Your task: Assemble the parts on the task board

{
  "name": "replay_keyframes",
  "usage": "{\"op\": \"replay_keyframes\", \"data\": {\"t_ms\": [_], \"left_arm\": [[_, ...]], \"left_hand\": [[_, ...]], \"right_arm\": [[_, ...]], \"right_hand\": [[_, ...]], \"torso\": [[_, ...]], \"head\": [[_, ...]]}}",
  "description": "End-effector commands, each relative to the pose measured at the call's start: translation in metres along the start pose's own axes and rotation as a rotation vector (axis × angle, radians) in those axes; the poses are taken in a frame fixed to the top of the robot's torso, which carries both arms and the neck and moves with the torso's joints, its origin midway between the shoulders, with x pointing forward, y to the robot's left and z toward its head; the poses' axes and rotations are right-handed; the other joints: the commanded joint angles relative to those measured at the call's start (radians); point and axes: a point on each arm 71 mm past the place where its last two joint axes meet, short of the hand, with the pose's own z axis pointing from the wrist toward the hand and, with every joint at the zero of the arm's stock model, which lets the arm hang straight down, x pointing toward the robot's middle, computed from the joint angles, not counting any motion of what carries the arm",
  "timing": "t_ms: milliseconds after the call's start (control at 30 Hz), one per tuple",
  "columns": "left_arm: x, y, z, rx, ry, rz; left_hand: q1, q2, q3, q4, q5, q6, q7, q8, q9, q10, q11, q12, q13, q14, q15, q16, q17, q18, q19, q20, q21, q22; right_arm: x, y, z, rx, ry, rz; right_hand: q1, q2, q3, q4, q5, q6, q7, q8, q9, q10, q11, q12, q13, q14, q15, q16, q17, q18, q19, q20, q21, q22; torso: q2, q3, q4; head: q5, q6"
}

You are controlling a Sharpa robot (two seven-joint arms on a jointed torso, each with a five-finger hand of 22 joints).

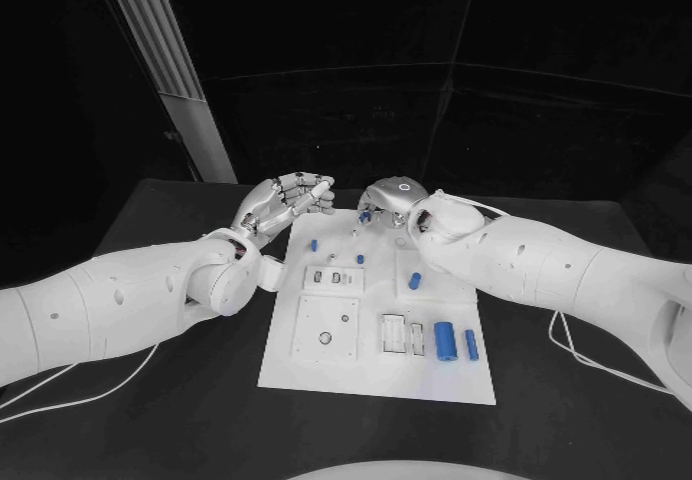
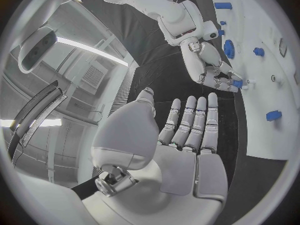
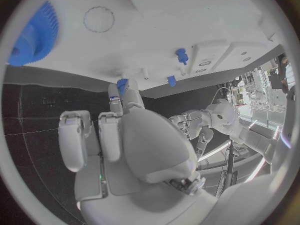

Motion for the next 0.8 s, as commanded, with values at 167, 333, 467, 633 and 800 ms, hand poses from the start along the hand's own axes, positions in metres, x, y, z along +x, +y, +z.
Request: {"op": "replay_keyframes", "data": {"t_ms": [167,333,467,633,800], "left_arm": [[0.0005,-0.0125,0.0005,0.158,0.012,-0.004],[-0.0003,-0.0127,0.0005,0.158,0.011,-0.003],[-0.0006,-0.0127,0.0006,0.157,0.01,-0.002],[-0.0003,-0.0126,0.0008,0.157,0.012,-0.003],[0.0003,-0.0127,0.0011,0.156,0.013,-0.004]], "left_hand": [[0.001,0.01,-0.008,0.0,0.003,0.005,0.103,-0.004,0.002,-0.005,-0.002,0.0,-0.001,-0.006,-0.001,0.002,-0.001,-0.016,-0.007,-0.003,-0.003,-0.001],[0.002,0.011,-0.008,0.0,0.003,0.005,0.103,-0.005,0.002,-0.006,-0.002,0.001,-0.001,-0.007,-0.001,0.002,-0.001,-0.017,-0.008,-0.003,-0.004,-0.002],[0.002,0.011,-0.008,0.0,0.003,0.005,0.103,-0.005,0.002,-0.006,-0.002,0.001,-0.001,-0.007,-0.001,0.002,-0.001,-0.017,-0.008,-0.003,-0.004,-0.002],[0.002,0.011,-0.008,0.0,0.003,0.005,0.103,-0.005,0.002,-0.006,-0.002,0.001,-0.001,-0.007,-0.001,0.002,-0.001,-0.017,-0.008,-0.003,-0.004,-0.002],[0.002,0.012,-0.008,0.0,0.004,0.005,0.103,-0.006,0.002,-0.007,-0.001,0.001,-0.001,-0.007,0.0,0.003,-0.001,-0.017,-0.008,-0.003,-0.004,-0.002]], "right_arm": [[-0.0016,-0.0007,0.0005,0.014,-0.01,-0.006],[-0.003,-0.0011,0.0005,0.018,-0.027,-0.006],[-0.0036,-0.0004,0.0008,0.016,-0.035,-0.006],[-0.0036,0.0007,0.0017,0.014,-0.035,-0.005],[-0.0035,-0.0002,0.0021,0.017,-0.034,-0.007]], "right_hand": [[0.007,-0.002,-0.001,0.009,0.001,0.007,0.003,-0.006,0.001,0.004,0.002,-0.009,0.0,0.084,0.004,0.002,0.147,-0.007,0.102,0.0,0.003,0.263],[0.007,-0.002,-0.001,0.009,0.001,0.007,0.003,-0.006,0.001,0.003,0.002,-0.01,0.0,0.084,0.004,0.002,0.147,-0.007,0.102,0.0,0.003,0.263],[0.007,-0.002,-0.001,0.009,0.001,0.007,0.003,-0.006,0.001,0.003,0.002,-0.01,0.0,0.084,0.005,0.002,0.146,-0.007,0.102,0.0,0.003,0.263],[0.007,-0.002,-0.001,0.009,0.001,0.007,0.004,-0.007,0.001,0.003,0.002,-0.011,0.0,0.084,0.005,0.002,0.146,-0.007,0.102,0.0,0.003,0.263],[0.009,-0.003,-0.001,0.01,0.001,0.006,0.004,-0.008,0.001,0.003,0.002,-0.013,-0.001,0.084,0.005,0.002,0.146,-0.007,0.102,0.0,0.003,0.263]], "torso": [[0.004,-0.0014,0.0021],[0.003,-0.0014,0.0009],[0.003,-0.0017,0.0012],[0.003,-0.0021,0.0009],[0.004,-0.0025,0.0038]], "head": [[-0.002,-0.003],[-0.001,-0.001],[-0.001,-0.001],[-0.001,-0.001],[-0.003,-0.002]]}}
